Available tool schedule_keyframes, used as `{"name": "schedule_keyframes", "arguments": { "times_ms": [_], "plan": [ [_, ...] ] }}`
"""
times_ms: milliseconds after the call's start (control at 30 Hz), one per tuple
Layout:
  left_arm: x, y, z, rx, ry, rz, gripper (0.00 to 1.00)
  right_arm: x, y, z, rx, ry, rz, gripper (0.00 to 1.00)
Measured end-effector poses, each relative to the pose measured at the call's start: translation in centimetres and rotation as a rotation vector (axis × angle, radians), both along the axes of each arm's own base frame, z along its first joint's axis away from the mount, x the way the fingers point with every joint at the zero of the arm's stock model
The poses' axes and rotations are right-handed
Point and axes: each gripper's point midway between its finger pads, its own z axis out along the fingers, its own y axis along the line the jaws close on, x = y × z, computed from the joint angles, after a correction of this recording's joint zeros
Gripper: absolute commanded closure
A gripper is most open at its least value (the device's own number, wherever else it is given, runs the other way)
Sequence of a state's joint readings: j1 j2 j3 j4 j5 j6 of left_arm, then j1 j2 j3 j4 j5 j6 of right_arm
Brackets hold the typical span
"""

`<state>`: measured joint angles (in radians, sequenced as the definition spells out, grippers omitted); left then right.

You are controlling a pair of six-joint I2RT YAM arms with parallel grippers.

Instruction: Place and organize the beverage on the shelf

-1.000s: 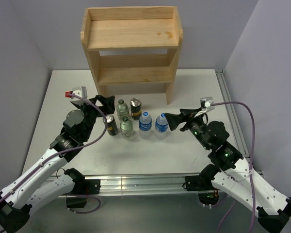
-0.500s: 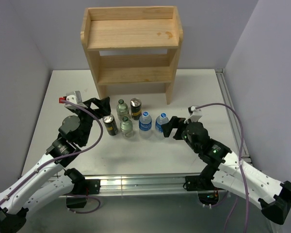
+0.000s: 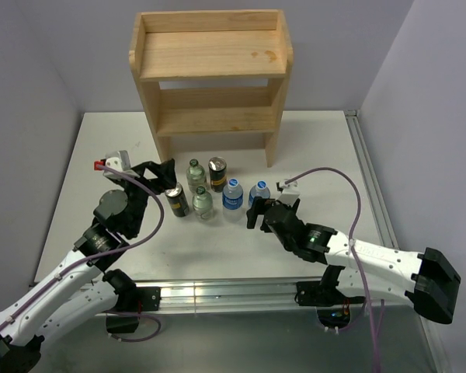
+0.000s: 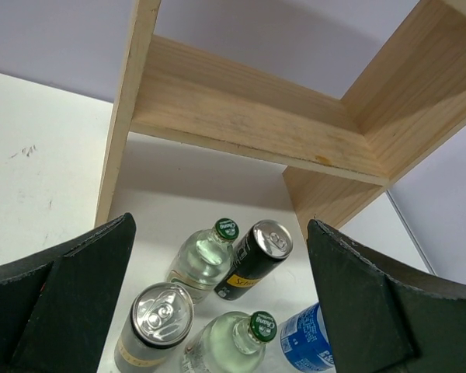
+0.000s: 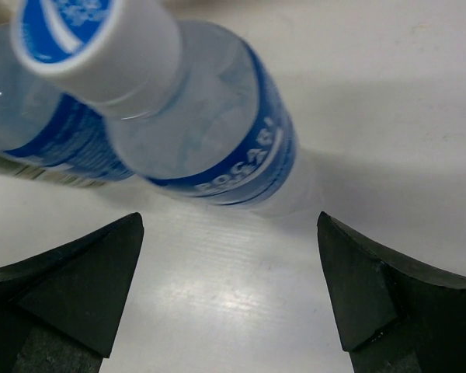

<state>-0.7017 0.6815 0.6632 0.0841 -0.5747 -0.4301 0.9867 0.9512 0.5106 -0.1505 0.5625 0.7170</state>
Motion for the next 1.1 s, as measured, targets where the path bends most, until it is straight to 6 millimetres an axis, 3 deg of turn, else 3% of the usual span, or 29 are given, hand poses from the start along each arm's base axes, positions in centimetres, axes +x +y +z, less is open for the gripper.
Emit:
{"name": "schedule_keyframes", "arguments": {
  "times_ms": [267, 800, 1100],
  "plan": [
    [-0.3, 0.3, -1.1, 0.002, 0.0, 0.004, 0.01, 1.6, -1.3, -1.8, -0.079, -0.056, -0.094, 0.0],
    [-0.2, 0.8, -3.1, 0.021, 0.005, 0.029, 0.01, 4.0, 0.3, -5.0, -0.153, -0.117, -0.106, 0.0],
    [-0.1, 0.8, -3.3, 0.021, -0.001, 0.033, 0.01, 5.0, -0.1, -6.4, -0.176, -0.16, -0.182, 0.0]
  ]
}}
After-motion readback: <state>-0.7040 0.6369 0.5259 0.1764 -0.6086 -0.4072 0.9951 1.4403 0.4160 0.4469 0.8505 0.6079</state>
